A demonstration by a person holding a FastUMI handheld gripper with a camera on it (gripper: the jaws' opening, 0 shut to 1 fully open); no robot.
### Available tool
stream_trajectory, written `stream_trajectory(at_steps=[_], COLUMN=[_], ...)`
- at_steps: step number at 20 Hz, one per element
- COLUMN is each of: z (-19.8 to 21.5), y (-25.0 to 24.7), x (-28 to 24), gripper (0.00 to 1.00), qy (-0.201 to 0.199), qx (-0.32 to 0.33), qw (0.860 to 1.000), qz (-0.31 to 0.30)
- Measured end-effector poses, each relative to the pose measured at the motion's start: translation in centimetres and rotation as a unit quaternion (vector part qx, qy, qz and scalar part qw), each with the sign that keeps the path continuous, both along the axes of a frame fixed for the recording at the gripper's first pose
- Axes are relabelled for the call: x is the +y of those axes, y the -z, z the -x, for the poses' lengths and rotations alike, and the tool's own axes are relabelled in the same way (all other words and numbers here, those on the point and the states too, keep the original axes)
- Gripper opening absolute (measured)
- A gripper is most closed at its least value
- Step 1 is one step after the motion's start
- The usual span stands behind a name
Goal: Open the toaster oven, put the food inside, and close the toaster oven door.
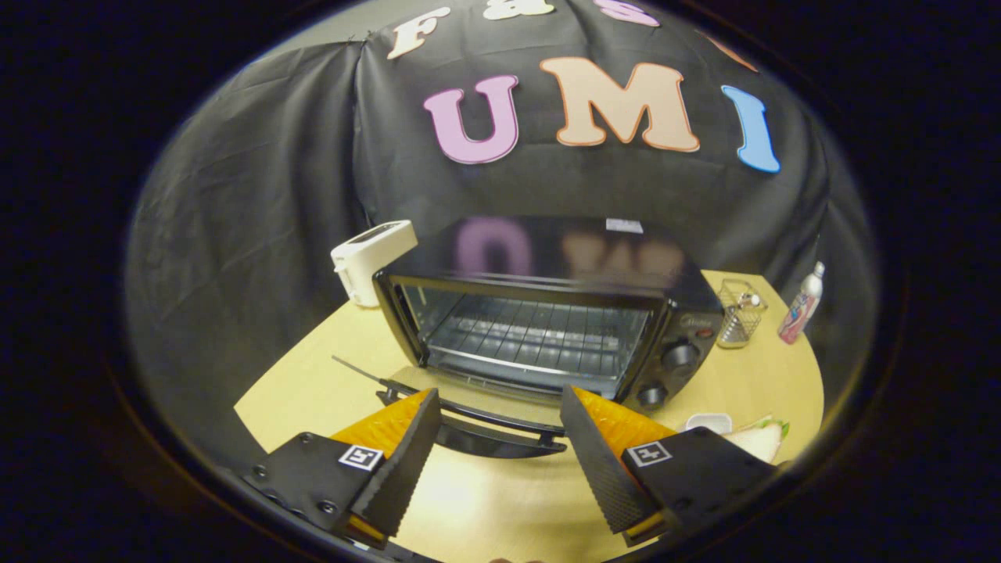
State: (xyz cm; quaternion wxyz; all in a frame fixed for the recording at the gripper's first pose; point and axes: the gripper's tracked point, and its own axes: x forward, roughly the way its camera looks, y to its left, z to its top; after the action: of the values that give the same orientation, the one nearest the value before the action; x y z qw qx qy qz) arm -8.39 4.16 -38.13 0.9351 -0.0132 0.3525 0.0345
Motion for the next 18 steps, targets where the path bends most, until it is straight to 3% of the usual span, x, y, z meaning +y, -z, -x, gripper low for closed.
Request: stream_trajectory(at_steps=[10, 16, 18], z=[4.7, 5.9, 5.4], y=[5.6, 9.4, 9.5], x=[0.4, -0.6, -1.1], gripper=[0.98, 0.97, 0.93], qy=[-0.020, -0.005, -0.003], qx=[0.059, 0.097, 0.083], qw=[0.998, 0.995, 0.996], qz=[-0.012, -0.034, -0.036])
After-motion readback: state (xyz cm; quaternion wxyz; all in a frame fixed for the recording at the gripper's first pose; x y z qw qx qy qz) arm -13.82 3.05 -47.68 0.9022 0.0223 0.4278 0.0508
